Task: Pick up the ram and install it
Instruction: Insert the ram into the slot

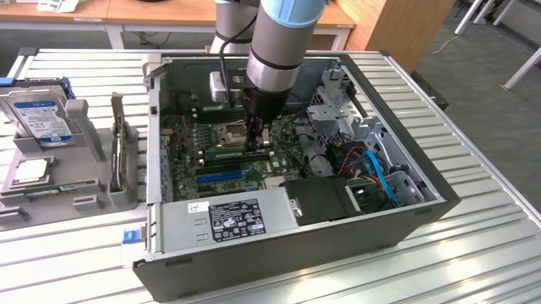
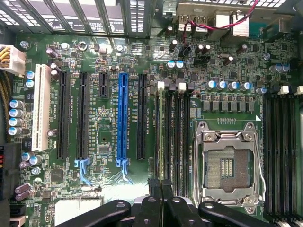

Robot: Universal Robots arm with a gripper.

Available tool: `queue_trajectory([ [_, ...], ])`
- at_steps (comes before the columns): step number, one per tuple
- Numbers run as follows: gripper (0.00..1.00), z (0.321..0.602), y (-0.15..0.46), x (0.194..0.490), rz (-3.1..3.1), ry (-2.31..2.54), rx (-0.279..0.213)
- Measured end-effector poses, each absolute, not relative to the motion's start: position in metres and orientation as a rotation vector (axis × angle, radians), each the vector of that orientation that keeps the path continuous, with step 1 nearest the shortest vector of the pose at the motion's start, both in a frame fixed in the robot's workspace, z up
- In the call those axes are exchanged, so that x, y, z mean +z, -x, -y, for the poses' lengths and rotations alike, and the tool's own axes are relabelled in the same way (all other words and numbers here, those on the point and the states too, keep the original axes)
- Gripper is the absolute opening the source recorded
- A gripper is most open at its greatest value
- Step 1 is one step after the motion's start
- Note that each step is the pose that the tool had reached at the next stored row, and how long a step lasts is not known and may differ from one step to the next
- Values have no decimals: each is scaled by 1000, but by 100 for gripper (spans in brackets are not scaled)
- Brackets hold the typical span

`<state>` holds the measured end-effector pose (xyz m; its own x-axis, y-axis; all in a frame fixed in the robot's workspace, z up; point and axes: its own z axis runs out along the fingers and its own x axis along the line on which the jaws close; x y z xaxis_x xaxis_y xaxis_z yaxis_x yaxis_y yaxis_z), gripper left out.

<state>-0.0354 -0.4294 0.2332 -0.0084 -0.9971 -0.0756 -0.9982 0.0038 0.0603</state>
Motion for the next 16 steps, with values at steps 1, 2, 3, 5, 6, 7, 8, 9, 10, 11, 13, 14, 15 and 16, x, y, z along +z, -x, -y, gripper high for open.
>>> queue_trajectory([
  [1,12,429,35,233,-2218,2204,151],
  [2,12,429,35,233,-2218,2204,151],
  [3,12,429,35,233,-2218,2204,151],
  [5,12,430,35,232,-2218,2204,151],
  [6,12,430,35,232,-2218,2204,151],
  [7,12,430,35,232,-2218,2204,151],
  [8,12,429,35,232,-2218,2204,151],
  [9,12,429,35,232,-2218,2204,151],
  [10,12,429,35,232,-2218,2204,151],
  [11,12,429,35,232,-2218,2204,151],
  [13,12,429,35,232,-2218,2204,151],
  [14,12,429,35,232,-2218,2204,151],
  [15,12,429,35,232,-2218,2204,151],
  [16,12,429,35,232,-2218,2204,150],
])
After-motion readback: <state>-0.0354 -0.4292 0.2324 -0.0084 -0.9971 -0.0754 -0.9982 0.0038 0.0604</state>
